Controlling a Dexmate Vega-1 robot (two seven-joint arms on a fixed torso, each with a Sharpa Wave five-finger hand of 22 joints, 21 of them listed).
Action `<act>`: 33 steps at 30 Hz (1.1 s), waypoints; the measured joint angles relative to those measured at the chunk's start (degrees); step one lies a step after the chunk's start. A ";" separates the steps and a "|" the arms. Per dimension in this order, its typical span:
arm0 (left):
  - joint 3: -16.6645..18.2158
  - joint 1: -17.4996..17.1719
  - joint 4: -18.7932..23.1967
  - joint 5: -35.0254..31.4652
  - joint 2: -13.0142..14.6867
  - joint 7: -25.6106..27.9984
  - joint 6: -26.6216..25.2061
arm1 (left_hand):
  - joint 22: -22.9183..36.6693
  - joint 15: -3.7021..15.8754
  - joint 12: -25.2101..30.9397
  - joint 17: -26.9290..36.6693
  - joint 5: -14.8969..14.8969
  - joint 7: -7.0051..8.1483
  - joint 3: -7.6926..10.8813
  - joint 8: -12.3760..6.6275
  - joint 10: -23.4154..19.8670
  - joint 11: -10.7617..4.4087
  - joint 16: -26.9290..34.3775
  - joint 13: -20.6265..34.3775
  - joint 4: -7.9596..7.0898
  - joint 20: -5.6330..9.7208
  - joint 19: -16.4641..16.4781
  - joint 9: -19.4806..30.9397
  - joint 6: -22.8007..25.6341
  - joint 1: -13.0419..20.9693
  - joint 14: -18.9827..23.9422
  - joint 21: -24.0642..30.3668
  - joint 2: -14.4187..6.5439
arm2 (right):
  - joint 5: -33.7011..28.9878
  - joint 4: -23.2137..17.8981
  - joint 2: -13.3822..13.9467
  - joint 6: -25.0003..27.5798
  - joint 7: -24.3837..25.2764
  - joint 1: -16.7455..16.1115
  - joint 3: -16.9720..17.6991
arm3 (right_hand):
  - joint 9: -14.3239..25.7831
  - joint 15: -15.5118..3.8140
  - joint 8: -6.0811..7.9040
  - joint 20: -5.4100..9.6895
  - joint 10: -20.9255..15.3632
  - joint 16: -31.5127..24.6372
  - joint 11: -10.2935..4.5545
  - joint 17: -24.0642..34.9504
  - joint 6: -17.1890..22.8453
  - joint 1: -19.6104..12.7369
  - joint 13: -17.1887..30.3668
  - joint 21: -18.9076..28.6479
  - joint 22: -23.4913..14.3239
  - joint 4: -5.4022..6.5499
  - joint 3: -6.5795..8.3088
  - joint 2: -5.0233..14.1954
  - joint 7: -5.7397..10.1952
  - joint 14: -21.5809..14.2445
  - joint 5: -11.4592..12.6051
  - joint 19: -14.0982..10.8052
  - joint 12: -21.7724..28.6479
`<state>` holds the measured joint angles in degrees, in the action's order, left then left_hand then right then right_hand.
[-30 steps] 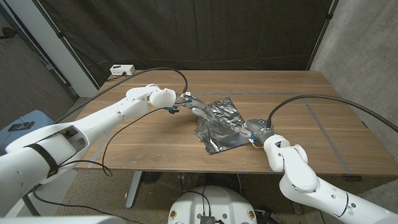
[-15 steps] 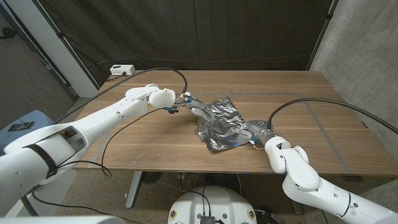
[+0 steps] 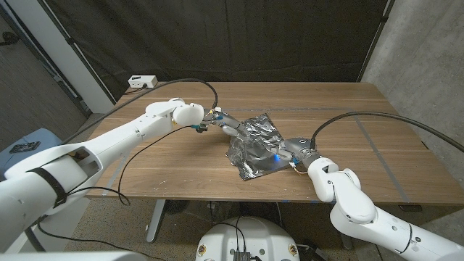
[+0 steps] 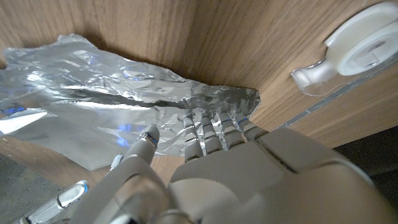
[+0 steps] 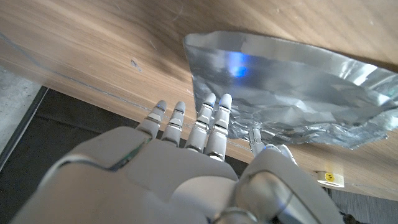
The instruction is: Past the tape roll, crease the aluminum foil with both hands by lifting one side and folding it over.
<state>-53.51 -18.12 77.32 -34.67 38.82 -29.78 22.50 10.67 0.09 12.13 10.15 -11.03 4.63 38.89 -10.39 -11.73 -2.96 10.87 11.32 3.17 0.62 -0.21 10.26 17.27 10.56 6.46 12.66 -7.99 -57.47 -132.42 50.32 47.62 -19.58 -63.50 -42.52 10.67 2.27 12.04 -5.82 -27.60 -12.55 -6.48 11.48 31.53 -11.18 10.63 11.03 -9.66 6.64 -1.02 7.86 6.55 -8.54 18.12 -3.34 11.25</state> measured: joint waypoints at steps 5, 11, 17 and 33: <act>0.07 0.00 -0.04 0.00 0.14 0.23 0.21 | 0.00 0.00 0.02 0.00 0.00 -0.03 0.16 0.02 0.00 0.00 0.00 -0.01 0.17 0.00 0.00 0.00 0.03 0.00 0.00 0.00 0.00 | -0.99 -1.79 0.12 0.01 -0.69 -0.26 0.52 | 0.00 0.20 0.00 -0.23 0.00 0.00 0.00 0.00 0.00 0.00 0.00 0.00 0.07 0.00 0.00 0.00 0.00 -0.20 0.00 -0.23 0.00; 0.27 -0.22 0.07 -0.02 0.44 0.57 0.38 | 0.00 0.00 0.18 0.00 0.00 -0.03 0.16 0.03 0.00 0.00 0.00 -0.03 0.16 0.00 0.00 -0.02 0.03 0.00 -0.01 0.00 0.00 | -2.26 -3.42 -0.02 -0.49 -1.27 -0.62 1.45 | 0.00 0.16 0.00 -0.42 0.00 0.00 0.00 0.00 0.00 -0.32 0.19 0.00 0.07 -0.25 0.25 -0.28 0.00 -0.23 0.00 -0.42 0.00; 0.56 -0.55 0.65 -0.16 0.90 0.76 0.33 | 0.00 0.00 0.18 0.00 0.00 -0.03 0.16 0.04 0.00 0.00 0.00 -0.03 0.16 0.00 0.00 0.00 0.03 -0.24 -0.01 0.00 0.24 | -3.34 -4.26 -0.50 -1.54 -1.41 -1.00 2.28 | 0.00 -0.32 0.00 -0.74 0.00 0.00 0.00 0.00 0.00 -0.53 0.19 0.23 0.07 -0.25 0.25 -0.07 0.00 -0.73 0.00 -0.74 0.00; 1.72 -1.79 3.18 -0.57 1.88 0.84 -1.29 | 0.00 0.01 0.17 0.00 0.00 -0.02 0.16 0.04 0.00 0.00 0.00 0.04 0.16 0.00 0.00 0.04 0.03 -0.24 -0.01 0.00 0.24 | -4.33 -4.84 -2.20 -3.45 -1.18 -2.35 5.36 | 0.00 -0.33 -0.39 -0.74 0.22 0.00 0.22 -0.29 -0.23 -0.98 0.18 0.23 0.06 -0.63 0.64 -0.07 0.22 -0.75 0.00 -0.73 -0.26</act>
<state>-51.80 -19.91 80.50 -35.24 40.70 -28.94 21.21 10.67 0.10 12.30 10.15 -11.03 4.61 39.05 -10.35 -11.74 -2.97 10.87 11.36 3.33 0.62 -0.20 10.30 17.29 10.32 6.46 12.66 -7.75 -61.80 -137.26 48.12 44.18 -20.76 -65.85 -37.16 10.67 1.94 11.65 -6.56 -27.39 -12.55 -6.26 11.18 31.30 -12.16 10.81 11.26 -9.60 6.01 -0.38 7.79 6.77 -9.28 18.12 -4.07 10.99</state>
